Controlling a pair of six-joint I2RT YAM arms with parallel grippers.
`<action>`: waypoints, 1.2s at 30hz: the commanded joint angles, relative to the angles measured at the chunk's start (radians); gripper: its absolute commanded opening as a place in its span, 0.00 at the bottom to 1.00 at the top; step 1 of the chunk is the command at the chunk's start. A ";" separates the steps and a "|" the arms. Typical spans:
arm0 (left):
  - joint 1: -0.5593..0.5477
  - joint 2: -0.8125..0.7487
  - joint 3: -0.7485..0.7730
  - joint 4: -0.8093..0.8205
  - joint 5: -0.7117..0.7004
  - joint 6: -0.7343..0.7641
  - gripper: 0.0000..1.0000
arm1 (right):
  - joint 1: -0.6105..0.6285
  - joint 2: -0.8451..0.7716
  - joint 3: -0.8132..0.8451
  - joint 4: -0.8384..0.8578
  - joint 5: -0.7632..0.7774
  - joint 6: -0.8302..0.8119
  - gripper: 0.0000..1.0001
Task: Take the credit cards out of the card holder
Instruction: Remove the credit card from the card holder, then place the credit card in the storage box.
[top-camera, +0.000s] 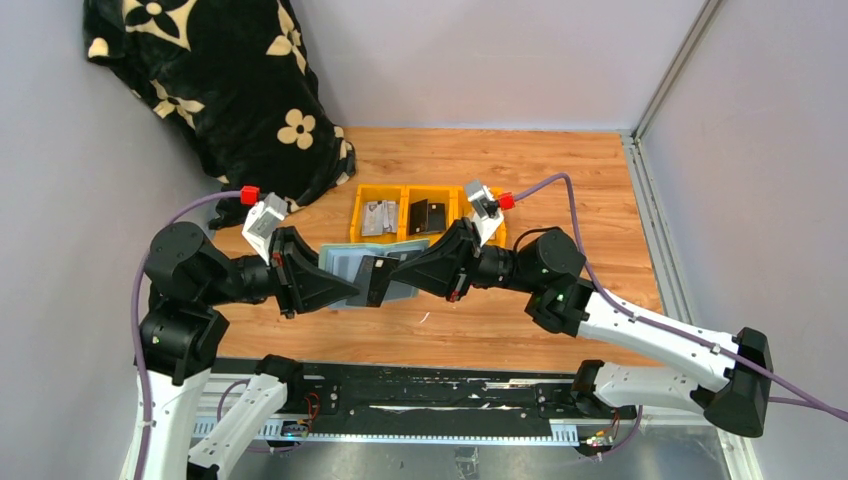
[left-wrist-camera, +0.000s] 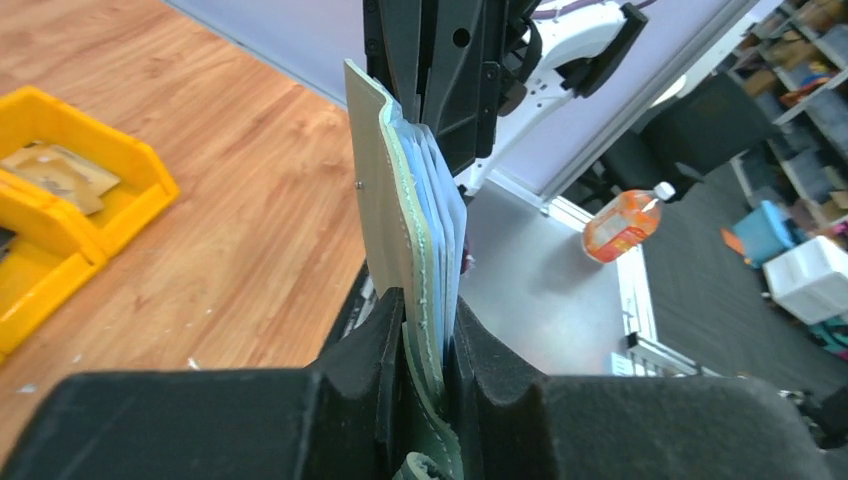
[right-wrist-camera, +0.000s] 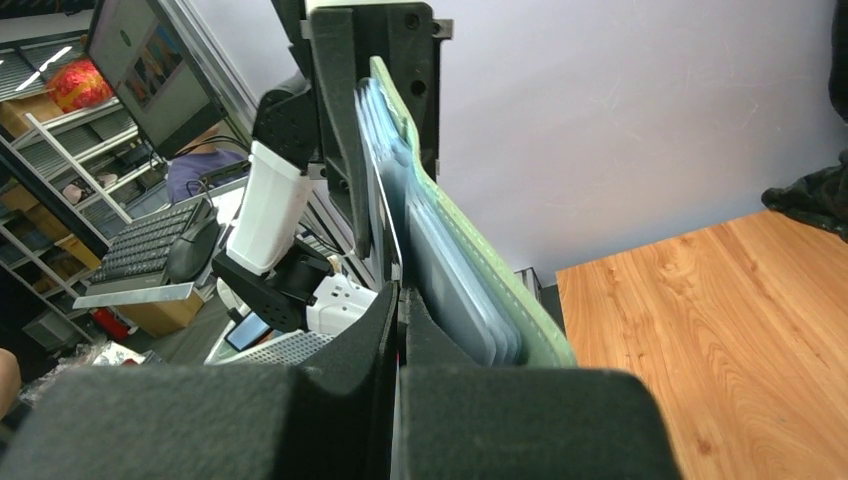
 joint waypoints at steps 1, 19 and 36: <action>-0.012 0.013 0.083 -0.183 -0.069 0.236 0.00 | -0.026 0.002 0.005 -0.080 0.018 -0.028 0.00; -0.012 0.058 0.020 -0.255 -0.826 0.456 0.00 | -0.154 0.046 -0.047 -0.021 -0.042 0.089 0.00; -0.012 0.031 0.023 -0.341 -0.671 0.575 0.00 | -0.570 0.408 0.167 -0.397 0.022 -0.107 0.00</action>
